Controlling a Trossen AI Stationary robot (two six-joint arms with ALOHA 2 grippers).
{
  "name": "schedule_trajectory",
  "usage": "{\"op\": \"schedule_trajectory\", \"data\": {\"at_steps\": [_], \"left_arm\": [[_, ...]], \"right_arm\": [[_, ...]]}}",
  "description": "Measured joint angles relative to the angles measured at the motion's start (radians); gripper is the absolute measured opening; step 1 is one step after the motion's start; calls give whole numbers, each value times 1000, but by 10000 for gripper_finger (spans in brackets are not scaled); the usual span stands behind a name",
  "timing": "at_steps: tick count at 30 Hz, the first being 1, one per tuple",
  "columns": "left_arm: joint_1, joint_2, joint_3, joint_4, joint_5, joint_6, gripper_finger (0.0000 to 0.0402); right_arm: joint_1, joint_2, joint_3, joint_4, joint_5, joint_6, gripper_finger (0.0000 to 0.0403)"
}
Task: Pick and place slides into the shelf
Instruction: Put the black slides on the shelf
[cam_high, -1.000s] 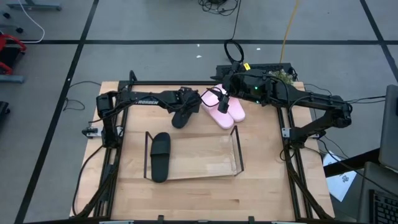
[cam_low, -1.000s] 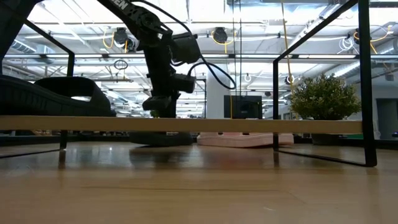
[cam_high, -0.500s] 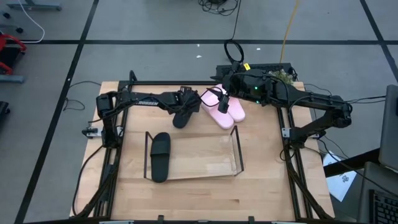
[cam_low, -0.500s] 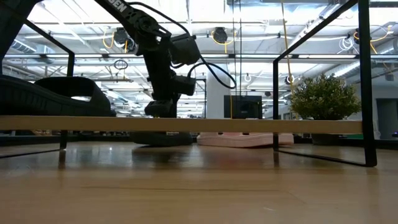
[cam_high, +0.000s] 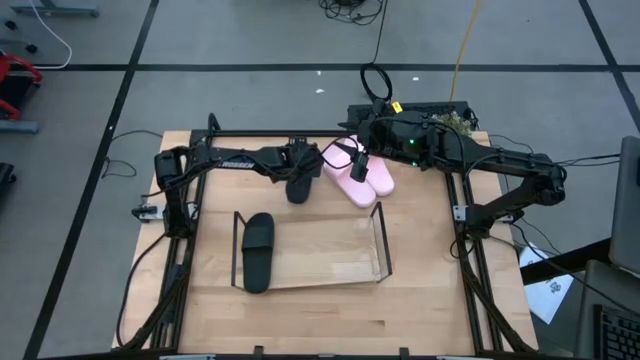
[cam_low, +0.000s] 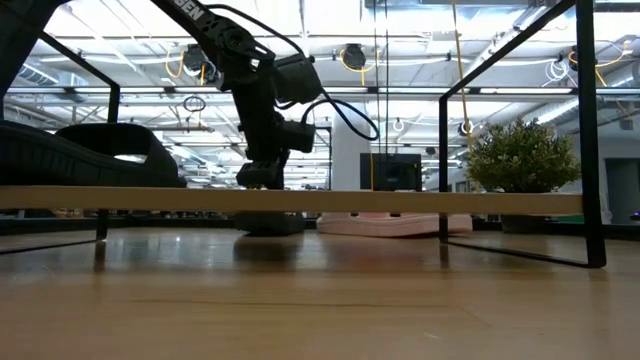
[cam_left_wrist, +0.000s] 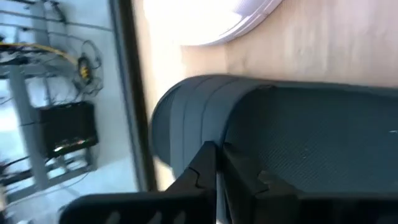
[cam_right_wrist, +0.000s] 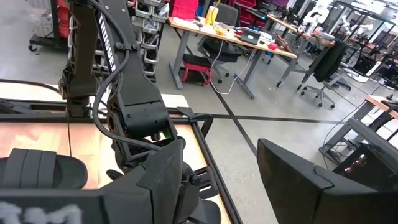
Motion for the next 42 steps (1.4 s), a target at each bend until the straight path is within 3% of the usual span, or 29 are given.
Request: {"op": "schedule_trajectory", "data": {"at_steps": [7,12,16,23,29,35,42], "left_arm": [[-18,-75,1,-22,-50,10,2],[-44,-187,4,-61,-144,9,1],[-75,-272,74,-178,-172,-57,1],[-212,-302,273,-563,-212,-297,0],[-366,-289,323,-845,-188,-649,0],[-502,-289,324,-849,-136,-911,0],[-605,-214,352,-855,-120,-1052,0]], "right_arm": [[0,0,0,0,0,3,196],[0,0,0,2,0,2,196],[-1,0,0,54,43,-13,196],[-1,-12,0,251,254,-186,196],[-2,-49,0,372,368,-287,196],[-22,-80,0,416,366,-289,196],[-38,-78,0,400,365,-261,196]]}}
